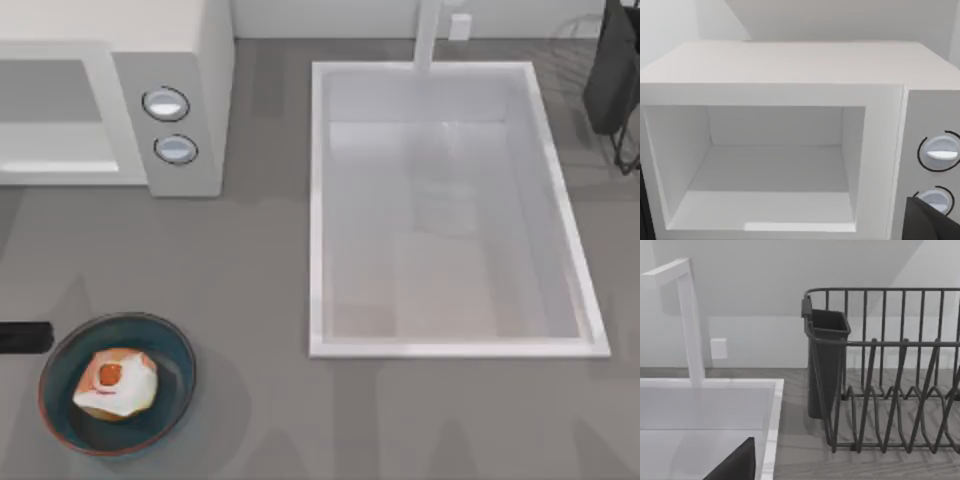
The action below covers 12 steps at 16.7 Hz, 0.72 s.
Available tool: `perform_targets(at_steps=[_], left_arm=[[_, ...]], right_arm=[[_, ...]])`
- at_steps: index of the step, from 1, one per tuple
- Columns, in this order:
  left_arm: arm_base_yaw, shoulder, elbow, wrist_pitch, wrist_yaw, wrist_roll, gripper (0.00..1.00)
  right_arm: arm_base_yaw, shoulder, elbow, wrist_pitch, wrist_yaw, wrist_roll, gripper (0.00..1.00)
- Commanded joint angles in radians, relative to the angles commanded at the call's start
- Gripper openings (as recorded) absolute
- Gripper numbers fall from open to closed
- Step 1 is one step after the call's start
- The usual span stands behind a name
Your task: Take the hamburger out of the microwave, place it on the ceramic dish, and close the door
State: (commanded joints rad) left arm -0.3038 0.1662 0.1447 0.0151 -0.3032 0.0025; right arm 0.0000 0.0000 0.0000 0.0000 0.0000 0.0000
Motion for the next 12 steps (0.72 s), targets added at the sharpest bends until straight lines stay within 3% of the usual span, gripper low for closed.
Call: perform_targets(at_steps=[5, 12], left_arm=[[-0.154, 0.114, -0.014, 0.129, -0.153, 0.001, 0.0], [-0.127, 0.143, 0.013, 0.114, -0.132, 0.021, 0.0]], right_arm=[[0.0, 0.0, 0.0, 0.0, 0.0, 0.0, 1.0], [0.0, 0.0, 0.0, 0.0, 0.0, 0.0, 1.0]])
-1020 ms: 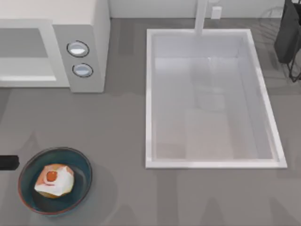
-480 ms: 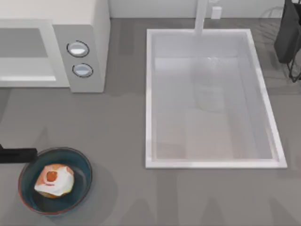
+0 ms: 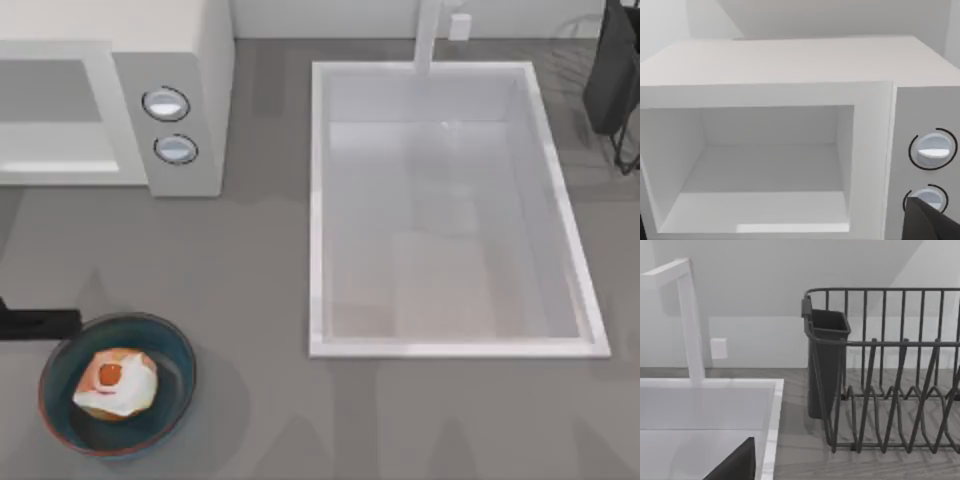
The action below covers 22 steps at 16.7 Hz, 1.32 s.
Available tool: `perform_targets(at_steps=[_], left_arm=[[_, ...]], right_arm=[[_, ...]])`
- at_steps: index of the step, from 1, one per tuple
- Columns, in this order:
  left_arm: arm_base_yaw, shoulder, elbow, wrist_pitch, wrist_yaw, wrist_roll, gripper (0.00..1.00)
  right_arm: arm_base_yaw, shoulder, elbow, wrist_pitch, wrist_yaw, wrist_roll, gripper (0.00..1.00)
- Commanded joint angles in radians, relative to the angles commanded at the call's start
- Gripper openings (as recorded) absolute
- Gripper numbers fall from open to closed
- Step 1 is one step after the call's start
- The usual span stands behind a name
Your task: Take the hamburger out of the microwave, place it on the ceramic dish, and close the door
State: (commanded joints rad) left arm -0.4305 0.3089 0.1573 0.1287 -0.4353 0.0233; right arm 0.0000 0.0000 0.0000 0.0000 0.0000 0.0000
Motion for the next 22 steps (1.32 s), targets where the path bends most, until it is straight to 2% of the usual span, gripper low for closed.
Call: perform_targets(at_steps=[3, 6, 17, 22], left_arm=[[0.108, 0.108, 0.096, -0.067, 0.084, 0.077, 0.0], [0.279, 0.279, 0.245, -0.172, 0.216, 0.193, 0.0], [1.117, 1.104, 0.948, -0.679, 0.843, 0.708, 0.0], [1.401, 1.378, 1.178, -0.848, 1.05, 0.862, 0.0]], right_arm=[[0.0, 0.0, 0.0, 0.0, 0.0, 0.0, 1.0], [0.0, 0.0, 0.0, 0.0, 0.0, 0.0, 1.0], [0.0, 0.0, 0.0, 0.0, 0.0, 0.0, 1.0], [0.0, 0.0, 0.0, 0.0, 0.0, 0.0, 1.0]])
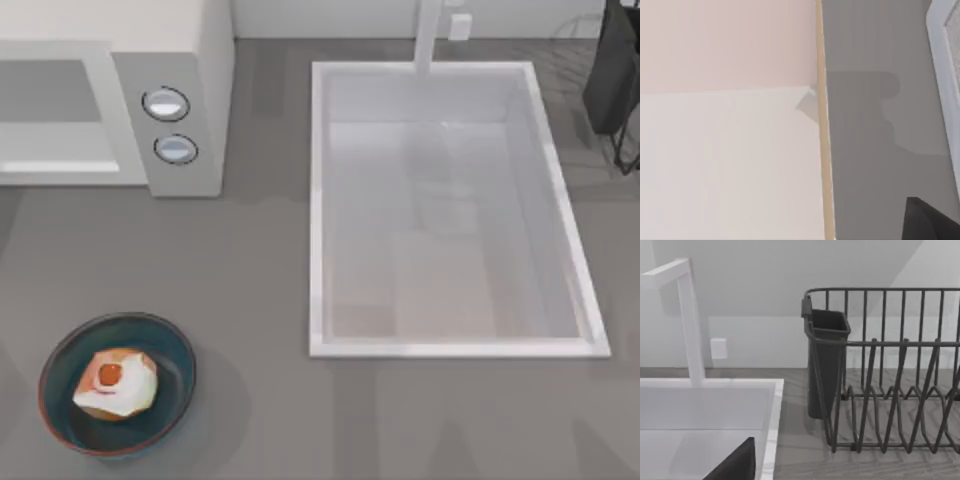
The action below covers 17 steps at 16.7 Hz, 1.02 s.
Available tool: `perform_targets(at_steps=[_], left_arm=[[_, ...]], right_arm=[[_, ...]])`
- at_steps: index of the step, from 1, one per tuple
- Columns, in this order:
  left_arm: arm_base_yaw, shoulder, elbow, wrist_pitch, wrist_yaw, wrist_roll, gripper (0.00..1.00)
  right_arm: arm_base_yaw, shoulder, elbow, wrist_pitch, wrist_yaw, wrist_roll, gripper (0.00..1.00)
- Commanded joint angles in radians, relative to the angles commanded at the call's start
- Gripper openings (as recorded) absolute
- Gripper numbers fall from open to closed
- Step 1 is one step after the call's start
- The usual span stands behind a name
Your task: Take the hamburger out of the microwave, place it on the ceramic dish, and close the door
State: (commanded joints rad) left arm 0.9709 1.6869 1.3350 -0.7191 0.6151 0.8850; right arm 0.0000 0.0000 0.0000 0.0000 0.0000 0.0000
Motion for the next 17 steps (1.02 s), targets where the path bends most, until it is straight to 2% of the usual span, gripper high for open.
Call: perform_targets(at_steps=[3, 10, 17], left_arm=[[0.076, 0.073, 0.06, -0.045, 0.055, 0.039, 0.0], [0.078, 0.081, 0.048, -0.03, 0.055, 0.042, 0.0], [0.083, 0.173, -0.15, 0.274, 0.059, 0.045, 0.0]], right_arm=[[0.0, 0.0, 0.0, 0.0, 0.0, 0.0, 1.0], [0.0, 0.0, 0.0, 0.0, 0.0, 0.0, 1.0], [0.0, 0.0, 0.0, 0.0, 0.0, 0.0, 1.0]])
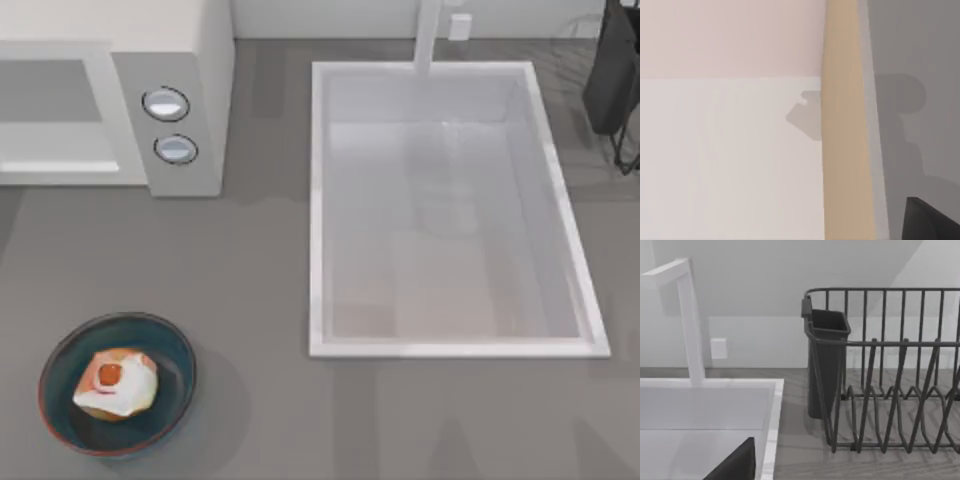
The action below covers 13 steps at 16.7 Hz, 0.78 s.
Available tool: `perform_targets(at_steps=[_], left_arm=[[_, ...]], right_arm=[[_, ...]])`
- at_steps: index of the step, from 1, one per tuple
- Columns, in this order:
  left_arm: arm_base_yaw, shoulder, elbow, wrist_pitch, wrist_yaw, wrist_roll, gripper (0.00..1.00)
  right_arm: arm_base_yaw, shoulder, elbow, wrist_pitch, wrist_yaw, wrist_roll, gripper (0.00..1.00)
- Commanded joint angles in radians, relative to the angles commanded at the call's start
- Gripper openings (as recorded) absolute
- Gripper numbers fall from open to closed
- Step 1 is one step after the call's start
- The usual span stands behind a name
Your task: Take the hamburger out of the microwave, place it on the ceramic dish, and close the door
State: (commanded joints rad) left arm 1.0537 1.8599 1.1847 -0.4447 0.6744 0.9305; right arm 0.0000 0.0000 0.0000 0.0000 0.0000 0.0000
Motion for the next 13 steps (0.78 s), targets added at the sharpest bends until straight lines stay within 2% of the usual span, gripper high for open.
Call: perform_targets(at_steps=[3, 8, 13], left_arm=[[0.001, 0.024, -0.051, 0.059, 0.001, 0.001, 0.0], [-0.012, 0.004, -0.066, 0.067, -0.003, -0.01, 0.0], [-0.099, -0.156, -0.271, 0.16, -0.047, -0.106, 0.0]], right_arm=[[0.0, 0.0, 0.0, 0.0, 0.0, 0.0, 1.0], [0.0, 0.0, 0.0, 0.0, 0.0, 0.0, 1.0], [0.0, 0.0, 0.0, 0.0, 0.0, 0.0, 1.0]])
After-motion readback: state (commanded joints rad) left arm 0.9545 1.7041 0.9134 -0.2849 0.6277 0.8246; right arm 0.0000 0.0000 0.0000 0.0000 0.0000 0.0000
